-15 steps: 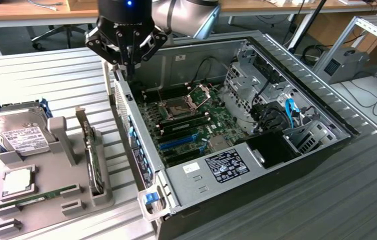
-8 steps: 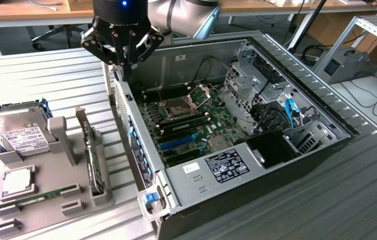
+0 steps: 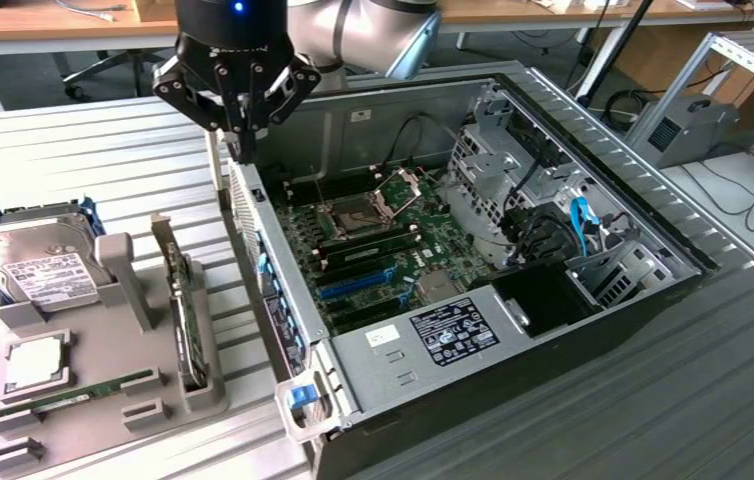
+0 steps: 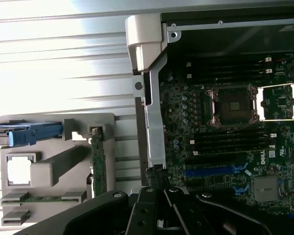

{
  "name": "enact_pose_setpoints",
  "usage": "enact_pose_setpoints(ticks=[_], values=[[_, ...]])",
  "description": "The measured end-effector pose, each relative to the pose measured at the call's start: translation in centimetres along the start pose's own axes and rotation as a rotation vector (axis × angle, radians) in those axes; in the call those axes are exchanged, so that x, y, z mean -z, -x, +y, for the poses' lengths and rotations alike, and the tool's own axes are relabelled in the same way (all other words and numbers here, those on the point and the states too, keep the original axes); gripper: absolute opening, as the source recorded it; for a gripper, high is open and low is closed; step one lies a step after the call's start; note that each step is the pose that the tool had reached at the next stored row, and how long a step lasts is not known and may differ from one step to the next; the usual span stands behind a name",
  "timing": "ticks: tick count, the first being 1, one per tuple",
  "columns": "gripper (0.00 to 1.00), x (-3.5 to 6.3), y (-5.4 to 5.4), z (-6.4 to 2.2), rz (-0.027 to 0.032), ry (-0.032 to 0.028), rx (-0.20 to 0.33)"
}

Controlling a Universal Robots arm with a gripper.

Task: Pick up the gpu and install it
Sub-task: 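Reach for the gpu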

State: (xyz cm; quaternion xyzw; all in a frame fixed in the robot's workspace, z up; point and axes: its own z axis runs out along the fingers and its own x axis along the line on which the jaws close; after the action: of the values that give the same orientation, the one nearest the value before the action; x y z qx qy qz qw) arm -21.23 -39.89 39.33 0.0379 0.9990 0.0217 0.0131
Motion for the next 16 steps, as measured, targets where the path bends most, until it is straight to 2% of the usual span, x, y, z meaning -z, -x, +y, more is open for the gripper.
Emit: enact_pose_setpoints(ticks=[16], values=[[0.11,0.04,-1.3,-0.10,0.0000,0.0000,0.000]])
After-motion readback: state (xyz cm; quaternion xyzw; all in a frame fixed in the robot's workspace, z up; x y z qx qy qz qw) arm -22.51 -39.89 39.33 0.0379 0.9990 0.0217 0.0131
